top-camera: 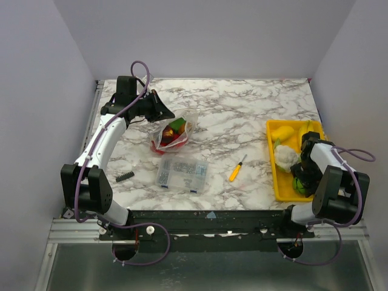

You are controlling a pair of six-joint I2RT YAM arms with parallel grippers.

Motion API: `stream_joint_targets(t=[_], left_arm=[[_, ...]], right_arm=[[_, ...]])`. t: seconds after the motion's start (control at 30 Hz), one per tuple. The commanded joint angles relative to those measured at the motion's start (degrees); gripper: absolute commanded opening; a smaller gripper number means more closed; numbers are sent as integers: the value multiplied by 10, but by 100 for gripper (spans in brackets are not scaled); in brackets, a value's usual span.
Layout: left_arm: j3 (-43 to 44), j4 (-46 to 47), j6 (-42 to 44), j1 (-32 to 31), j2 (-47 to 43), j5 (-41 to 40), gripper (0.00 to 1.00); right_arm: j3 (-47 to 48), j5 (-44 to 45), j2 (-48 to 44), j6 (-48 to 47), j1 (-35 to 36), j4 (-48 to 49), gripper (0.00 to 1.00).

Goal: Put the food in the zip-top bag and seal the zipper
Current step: Pick up the fake fruit from the bin.

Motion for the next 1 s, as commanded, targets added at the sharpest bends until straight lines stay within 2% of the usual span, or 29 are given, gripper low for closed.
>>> stream_joint_targets(t=[0.0,0.1,0.2,0.37,0.43,0.5,0.73,0.97], left_arm=[[7,-3,9,-3,-10,-1,0],[8,-4,10,-3,-9,-2,0],[8,-5,10,-3,-9,-2,0],[8,-4,10,-3,-8,-2,0],[9,-4,10,-3,-9,-2,0],[8,-4,10,-3,-10,-3,0],[8,-4,10,-3,-12,-2,0],[8,-4,9,-3,-12,-1,0]], right_arm=[[2,-9,14,6,-3,26,89],[9,-5,12,11,-3,15,82],[10,-10,-4,12,-3,3,63],[14,-23,-39,15,-4,-19,38],[30,-21,-42,16,-3,-38,23],[48,-7,-38,23,-3,-66,12],[90,27,-65,39,-3,-129,6],[132,10,-105,49,-4,-167,0]])
